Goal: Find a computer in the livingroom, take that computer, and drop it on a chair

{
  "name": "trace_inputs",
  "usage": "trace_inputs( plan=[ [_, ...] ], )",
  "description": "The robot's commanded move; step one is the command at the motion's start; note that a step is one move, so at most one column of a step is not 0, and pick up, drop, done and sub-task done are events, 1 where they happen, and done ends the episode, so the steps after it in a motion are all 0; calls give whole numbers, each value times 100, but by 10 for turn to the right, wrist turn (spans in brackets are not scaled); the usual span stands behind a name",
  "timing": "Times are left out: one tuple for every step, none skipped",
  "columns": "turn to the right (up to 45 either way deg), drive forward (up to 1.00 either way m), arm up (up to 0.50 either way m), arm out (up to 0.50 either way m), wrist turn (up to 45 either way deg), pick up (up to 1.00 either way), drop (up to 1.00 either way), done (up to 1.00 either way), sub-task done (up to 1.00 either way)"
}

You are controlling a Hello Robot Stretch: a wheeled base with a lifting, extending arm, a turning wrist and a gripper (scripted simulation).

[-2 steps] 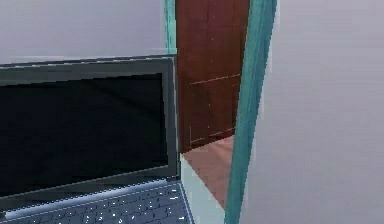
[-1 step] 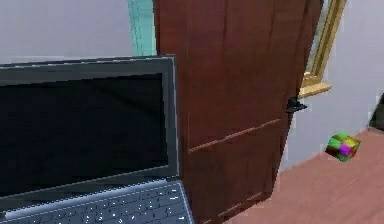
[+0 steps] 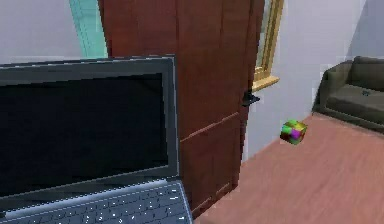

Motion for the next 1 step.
trace_inputs(
  plan=[
    [0,15,0,0,0,0,0,0,0]
  ],
)
